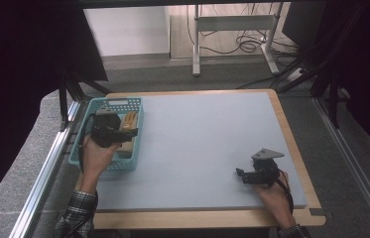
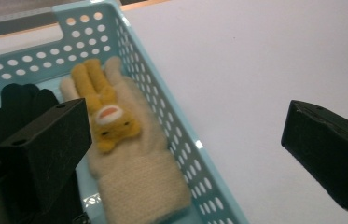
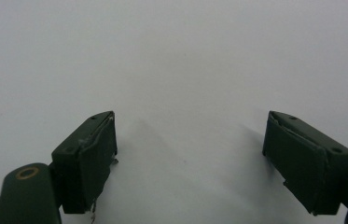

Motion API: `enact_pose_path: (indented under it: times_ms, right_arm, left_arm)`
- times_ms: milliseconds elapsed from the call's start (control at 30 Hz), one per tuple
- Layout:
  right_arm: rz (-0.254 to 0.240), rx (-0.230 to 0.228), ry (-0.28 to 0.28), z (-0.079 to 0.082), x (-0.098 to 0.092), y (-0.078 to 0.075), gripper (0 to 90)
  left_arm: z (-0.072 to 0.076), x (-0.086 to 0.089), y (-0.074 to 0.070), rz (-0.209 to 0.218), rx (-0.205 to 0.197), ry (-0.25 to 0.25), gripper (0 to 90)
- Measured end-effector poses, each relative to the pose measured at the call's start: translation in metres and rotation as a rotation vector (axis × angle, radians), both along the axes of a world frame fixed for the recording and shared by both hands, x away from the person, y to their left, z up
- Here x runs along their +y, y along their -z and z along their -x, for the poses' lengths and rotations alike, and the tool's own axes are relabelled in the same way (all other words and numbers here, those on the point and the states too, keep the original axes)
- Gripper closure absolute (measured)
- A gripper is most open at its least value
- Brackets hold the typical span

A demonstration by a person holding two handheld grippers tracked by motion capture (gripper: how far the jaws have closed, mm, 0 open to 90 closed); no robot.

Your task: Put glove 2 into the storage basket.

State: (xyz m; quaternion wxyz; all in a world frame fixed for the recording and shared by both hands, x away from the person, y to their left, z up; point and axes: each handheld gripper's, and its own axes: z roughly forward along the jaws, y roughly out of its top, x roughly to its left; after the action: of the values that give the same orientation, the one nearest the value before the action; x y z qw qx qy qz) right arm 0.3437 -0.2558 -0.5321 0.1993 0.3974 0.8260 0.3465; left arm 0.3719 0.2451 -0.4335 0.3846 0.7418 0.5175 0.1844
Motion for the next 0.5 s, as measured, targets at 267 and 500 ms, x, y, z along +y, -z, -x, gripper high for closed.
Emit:
enact_pose_path:
  times_ms: [267, 500]
  right_arm:
    - [0.001, -0.001, -0.001, 0.0, 0.0, 0.0, 17.0]
    - [0.001, -0.002, -0.001, 0.0, 0.0, 0.0, 17.0]
  left_arm:
    - [0.003, -0.018, 0.001, -0.021, -0.019, 0.039, 1.6]
    - [0.005, -0.034, 0.007, -0.049, -0.027, 0.073, 1.6]
